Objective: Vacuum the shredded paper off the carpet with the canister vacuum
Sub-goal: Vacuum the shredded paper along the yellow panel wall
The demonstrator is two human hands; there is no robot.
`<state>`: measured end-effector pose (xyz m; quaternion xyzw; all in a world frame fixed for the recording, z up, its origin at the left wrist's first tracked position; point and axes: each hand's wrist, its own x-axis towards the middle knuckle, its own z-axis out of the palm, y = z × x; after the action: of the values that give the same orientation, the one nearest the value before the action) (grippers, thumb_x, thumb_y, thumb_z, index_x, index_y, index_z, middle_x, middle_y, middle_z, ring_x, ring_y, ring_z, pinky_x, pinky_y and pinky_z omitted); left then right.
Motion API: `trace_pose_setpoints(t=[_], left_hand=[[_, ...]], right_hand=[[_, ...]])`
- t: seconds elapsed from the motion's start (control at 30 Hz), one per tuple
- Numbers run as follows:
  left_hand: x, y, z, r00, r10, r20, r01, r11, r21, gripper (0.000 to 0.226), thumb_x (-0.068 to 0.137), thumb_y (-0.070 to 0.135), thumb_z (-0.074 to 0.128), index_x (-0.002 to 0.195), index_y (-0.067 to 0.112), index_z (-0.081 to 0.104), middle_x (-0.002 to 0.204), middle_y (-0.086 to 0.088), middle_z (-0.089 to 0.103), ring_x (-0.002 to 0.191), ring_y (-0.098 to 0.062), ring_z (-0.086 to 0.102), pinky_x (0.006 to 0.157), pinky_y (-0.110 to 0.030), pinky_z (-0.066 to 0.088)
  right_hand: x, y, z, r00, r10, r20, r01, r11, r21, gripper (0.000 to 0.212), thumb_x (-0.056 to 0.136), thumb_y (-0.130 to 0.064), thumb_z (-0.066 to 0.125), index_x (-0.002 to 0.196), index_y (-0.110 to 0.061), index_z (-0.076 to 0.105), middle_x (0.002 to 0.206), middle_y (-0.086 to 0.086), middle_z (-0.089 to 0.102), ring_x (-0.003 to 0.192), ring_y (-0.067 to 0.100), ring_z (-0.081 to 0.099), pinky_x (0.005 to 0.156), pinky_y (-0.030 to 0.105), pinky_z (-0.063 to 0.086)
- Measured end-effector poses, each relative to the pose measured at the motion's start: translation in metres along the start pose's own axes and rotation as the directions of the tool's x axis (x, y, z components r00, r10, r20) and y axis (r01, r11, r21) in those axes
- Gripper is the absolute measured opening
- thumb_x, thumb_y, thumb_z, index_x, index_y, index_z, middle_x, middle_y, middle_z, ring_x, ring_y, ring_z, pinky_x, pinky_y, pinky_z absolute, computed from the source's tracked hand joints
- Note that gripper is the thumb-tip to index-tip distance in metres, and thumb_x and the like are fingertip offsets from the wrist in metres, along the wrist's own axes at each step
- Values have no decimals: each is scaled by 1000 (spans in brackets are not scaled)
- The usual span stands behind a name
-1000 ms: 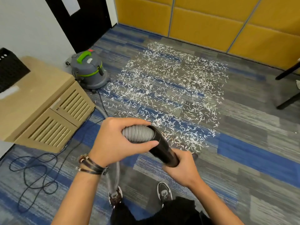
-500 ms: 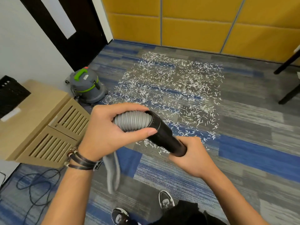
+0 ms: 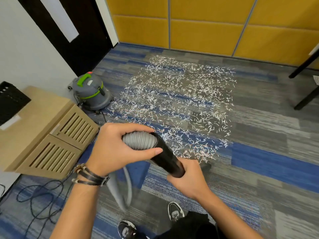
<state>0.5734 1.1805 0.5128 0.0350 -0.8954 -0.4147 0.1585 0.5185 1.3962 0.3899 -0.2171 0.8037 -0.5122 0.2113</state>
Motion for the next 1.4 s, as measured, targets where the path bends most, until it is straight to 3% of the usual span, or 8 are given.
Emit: trace_pose_setpoints(t=[0.17, 0.3, 0.47, 0.6, 0.8, 1.03, 1.4], left_hand=[[-10, 10, -16, 996, 48, -76, -48, 999, -6, 48, 68, 52, 91, 105, 24, 82, 100, 15, 80, 93, -4, 76, 85, -18, 56], [-12, 10, -7, 997, 38, -65, -40, 999, -37, 49, 69, 52, 92, 108, 23, 82, 100, 13, 80, 92, -8, 77, 85, -22, 57], [-16, 0, 21, 999, -25, -23, 25, 999, -26, 47, 70, 58, 91, 109, 32, 82, 100, 19, 79, 93, -2, 76, 87, -33, 61], [-25, -8, 38, 997, -76, 3, 76, 996, -41, 49, 70, 60, 89, 111, 33, 82, 103, 21, 79, 97, 2, 75, 89, -35, 62], [-31, -8, 19, 996, -66, -52, 64, 997, -46, 47, 69, 55, 92, 108, 30, 83, 101, 19, 79, 94, -2, 76, 86, -26, 60], [-39, -11, -19, 994, -33, -101, 35, 999, 17, 46, 69, 51, 93, 104, 24, 83, 98, 17, 79, 90, 0, 76, 82, -16, 55], [-50, -15, -61, 986, -36, -163, 47, 997, 64, 47, 69, 54, 91, 102, 23, 83, 97, 13, 80, 88, -6, 77, 80, -33, 61]], right_hand=[[-5, -19, -11, 997, -77, 22, 78, 996, -34, 23, 65, -12, 67, 61, -21, 47, 48, -8, 37, 47, 8, 29, 46, 26, 26], [-2, -14, -28, 991, -121, 58, 126, 989, -80, 29, 66, -10, 71, 59, -24, 47, 48, -10, 37, 46, 8, 30, 46, 22, 23], [8, 19, -37, 995, -69, 69, 78, 987, -139, 17, 66, -20, 71, 61, -20, 54, 48, -8, 45, 44, 7, 37, 47, 23, 28], [10, 35, -32, 994, -31, 106, 43, 992, -116, 25, 68, -10, 72, 59, -20, 51, 49, -14, 45, 46, 4, 38, 50, 19, 29], [7, 23, -10, 994, -49, 93, 55, 997, -60, 42, 68, 0, 73, 56, -28, 44, 48, -13, 42, 45, 5, 34, 48, 16, 25], [5, -3, 20, 991, -80, 111, 84, 996, -32, 38, 66, -3, 72, 56, -28, 45, 50, -11, 40, 47, 5, 34, 48, 20, 25], [9, -32, 57, 984, -108, 144, 112, 994, -15, 29, 64, -8, 71, 61, -23, 47, 50, -12, 38, 48, 5, 32, 48, 18, 23]])
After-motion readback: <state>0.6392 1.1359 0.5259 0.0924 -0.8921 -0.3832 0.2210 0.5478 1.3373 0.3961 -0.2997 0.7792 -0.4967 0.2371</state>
